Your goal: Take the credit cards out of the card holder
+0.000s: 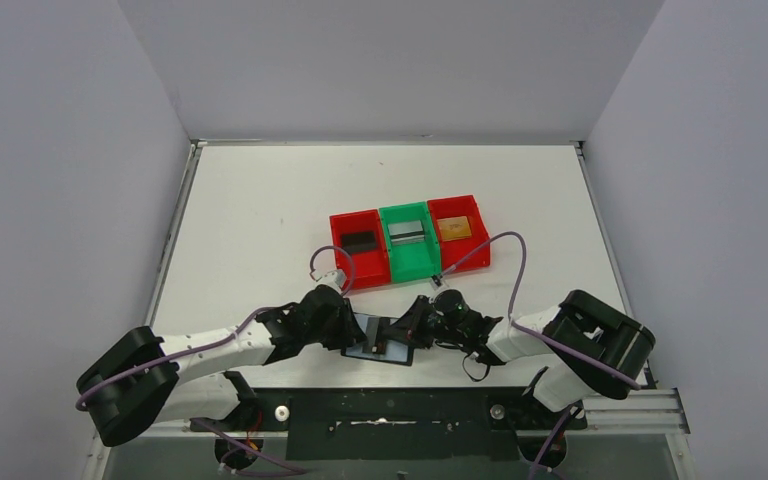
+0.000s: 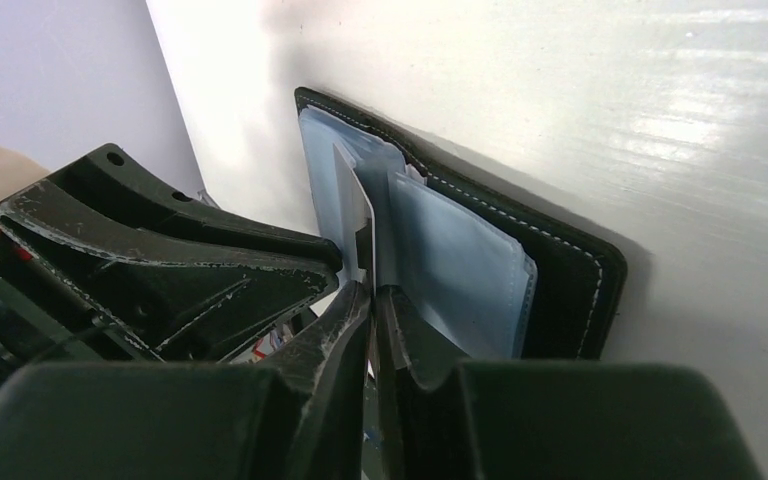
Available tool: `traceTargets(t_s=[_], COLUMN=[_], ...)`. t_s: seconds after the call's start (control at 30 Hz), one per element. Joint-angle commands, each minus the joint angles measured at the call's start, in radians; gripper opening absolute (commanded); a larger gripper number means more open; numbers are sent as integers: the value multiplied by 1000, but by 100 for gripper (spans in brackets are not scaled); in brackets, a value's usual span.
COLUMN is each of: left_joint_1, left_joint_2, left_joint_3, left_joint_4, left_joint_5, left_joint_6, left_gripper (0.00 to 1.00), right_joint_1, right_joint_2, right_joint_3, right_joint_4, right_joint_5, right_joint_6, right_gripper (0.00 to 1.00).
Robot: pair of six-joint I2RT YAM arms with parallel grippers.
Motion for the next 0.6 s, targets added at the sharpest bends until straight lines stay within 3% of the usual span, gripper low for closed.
traceTargets(t_s=[0.0,0.27,0.43,0.57], left_joint_1=[-7,-7,-8,-9], left_joint_2=[27,29,18,12], left_joint_3=[-14,-15,-22,-26], left_joint_4=[-51,-57,-62,-69], left_joint_5=[-8,-9,-15,-24], left_joint_6=[20,13,7,6], left_gripper=[17,15,15,15], right_joint_1=[-4,-3,-2,-3], right_joint_2=[-6,50,25,-24], right_joint_3=[-2,16,-24,-52], right_joint_4=[50,125,127,84], right_joint_5=[24,-1,18,37], right_joint_6=[1,21,31,30], right_gripper=[10,14,1,0])
